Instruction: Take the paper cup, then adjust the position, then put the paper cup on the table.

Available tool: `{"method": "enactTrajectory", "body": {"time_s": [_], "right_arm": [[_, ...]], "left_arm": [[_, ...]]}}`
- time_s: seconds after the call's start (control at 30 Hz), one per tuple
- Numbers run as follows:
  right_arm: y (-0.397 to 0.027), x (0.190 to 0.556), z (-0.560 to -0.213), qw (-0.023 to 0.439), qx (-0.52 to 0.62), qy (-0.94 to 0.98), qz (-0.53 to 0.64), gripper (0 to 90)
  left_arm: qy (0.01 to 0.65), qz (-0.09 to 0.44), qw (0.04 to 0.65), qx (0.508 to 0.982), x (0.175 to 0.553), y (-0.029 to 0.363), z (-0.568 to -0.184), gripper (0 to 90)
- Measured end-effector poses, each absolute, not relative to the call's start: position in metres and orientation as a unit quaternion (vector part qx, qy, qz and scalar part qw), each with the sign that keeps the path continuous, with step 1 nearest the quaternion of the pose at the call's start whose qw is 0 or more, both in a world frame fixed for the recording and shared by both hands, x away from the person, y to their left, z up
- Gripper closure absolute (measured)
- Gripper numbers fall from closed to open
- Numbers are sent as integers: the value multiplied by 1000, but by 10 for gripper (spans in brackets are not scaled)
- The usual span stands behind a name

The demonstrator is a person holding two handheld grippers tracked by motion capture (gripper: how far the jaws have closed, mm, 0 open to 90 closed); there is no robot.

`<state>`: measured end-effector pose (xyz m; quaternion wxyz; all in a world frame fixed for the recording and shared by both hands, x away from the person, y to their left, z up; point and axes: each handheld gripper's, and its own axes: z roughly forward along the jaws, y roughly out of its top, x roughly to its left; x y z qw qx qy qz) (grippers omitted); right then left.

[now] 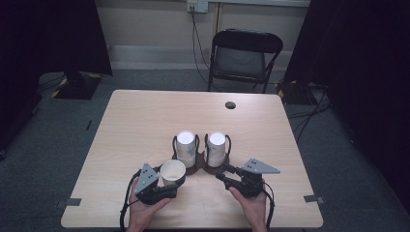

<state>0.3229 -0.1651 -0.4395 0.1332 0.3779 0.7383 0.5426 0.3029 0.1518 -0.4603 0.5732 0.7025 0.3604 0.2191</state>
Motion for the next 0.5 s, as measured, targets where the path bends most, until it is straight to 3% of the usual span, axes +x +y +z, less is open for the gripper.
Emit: {"method": "enactTrajectory", "body": {"time_s": [0.5], "right_arm": [[-185,318,-447,160,406,724,534,506]], "left_arm": [[390,235,575,679,316,171,-453,266]]}}
